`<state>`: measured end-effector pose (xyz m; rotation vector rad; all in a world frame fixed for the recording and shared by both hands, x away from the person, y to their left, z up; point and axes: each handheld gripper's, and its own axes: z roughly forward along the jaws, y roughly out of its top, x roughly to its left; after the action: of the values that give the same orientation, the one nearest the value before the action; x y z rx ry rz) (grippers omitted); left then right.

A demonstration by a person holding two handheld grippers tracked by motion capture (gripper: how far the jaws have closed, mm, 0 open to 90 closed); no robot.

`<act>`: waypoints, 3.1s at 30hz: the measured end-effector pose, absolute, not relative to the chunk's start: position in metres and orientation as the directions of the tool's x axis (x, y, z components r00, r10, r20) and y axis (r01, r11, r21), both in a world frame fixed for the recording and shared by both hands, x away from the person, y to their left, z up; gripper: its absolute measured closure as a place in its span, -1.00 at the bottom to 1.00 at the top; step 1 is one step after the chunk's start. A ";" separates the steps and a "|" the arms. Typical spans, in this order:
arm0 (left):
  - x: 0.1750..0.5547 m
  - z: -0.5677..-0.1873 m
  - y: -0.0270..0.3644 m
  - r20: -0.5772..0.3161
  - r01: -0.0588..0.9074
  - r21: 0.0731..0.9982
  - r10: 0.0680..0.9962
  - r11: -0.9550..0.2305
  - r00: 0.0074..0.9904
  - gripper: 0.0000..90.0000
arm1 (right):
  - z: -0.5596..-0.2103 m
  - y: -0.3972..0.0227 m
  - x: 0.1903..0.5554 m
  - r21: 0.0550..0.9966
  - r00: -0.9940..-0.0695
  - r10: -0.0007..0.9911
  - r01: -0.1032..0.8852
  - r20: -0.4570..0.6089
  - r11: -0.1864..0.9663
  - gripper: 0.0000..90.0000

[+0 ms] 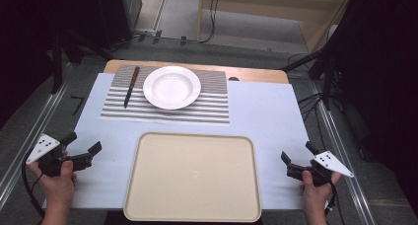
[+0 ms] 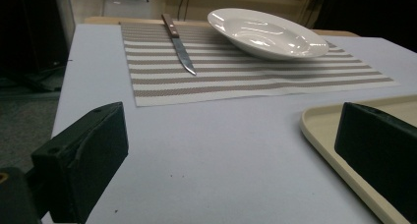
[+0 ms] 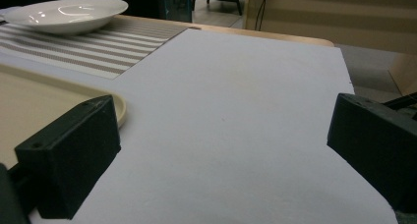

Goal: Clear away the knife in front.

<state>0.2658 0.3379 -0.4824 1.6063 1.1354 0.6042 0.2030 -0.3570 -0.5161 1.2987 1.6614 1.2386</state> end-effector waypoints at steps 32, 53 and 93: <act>0.333 -0.422 0.290 -0.109 0.378 0.923 0.899 -0.066 0.424 -0.96 | -0.518 -0.355 0.201 0.957 -0.334 0.941 0.284 0.043 0.058 -1.00; 0.383 -0.425 0.284 -0.132 0.409 0.911 0.898 -0.056 0.419 -0.83 | -0.518 -0.355 0.201 0.958 -0.346 0.937 0.281 0.043 0.060 -1.00; 0.488 -0.425 0.271 -0.169 0.596 0.800 0.930 -0.063 0.325 -0.31 | -0.519 -0.355 0.202 0.956 -0.345 0.938 0.287 0.039 0.066 -1.00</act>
<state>0.4880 0.2710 -0.4247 1.7605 1.3691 0.5064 0.2021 -0.3547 -0.5186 1.2292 1.7085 1.3002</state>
